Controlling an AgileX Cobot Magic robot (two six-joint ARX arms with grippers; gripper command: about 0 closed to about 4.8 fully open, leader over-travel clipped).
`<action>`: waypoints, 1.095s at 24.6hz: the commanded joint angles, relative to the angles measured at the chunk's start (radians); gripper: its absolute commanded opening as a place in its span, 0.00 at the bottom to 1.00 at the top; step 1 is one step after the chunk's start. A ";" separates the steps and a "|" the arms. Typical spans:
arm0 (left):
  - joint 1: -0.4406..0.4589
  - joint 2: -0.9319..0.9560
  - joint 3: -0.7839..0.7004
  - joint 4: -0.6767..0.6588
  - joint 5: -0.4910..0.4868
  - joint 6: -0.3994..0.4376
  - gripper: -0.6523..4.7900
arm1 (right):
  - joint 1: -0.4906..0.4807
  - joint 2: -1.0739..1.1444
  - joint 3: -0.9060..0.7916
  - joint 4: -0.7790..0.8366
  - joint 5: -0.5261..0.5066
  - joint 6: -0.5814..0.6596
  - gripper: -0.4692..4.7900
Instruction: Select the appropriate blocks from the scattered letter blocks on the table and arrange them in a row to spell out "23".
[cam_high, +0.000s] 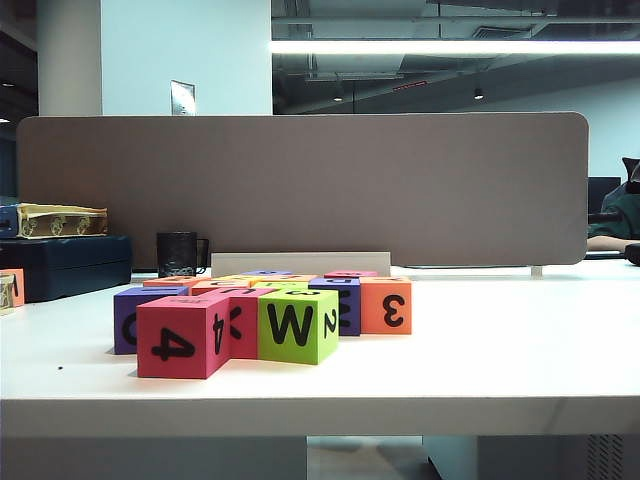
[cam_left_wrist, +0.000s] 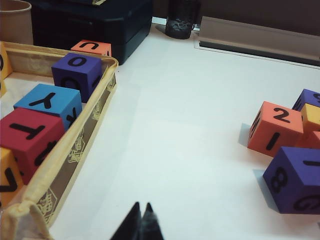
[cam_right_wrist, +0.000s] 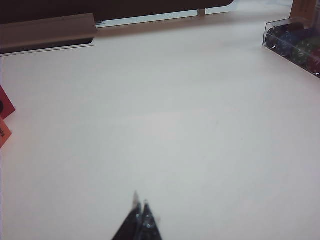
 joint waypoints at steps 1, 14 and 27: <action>0.000 0.000 0.001 -0.008 0.006 -0.003 0.11 | 0.000 -0.011 0.000 0.008 -0.015 0.004 0.09; 0.000 0.000 0.001 -0.008 0.006 -0.003 0.11 | 0.000 -0.011 0.068 0.007 -0.016 0.003 0.09; 0.000 0.000 0.001 -0.008 0.006 -0.003 0.11 | 0.000 -0.011 0.315 -0.151 -0.062 0.003 0.09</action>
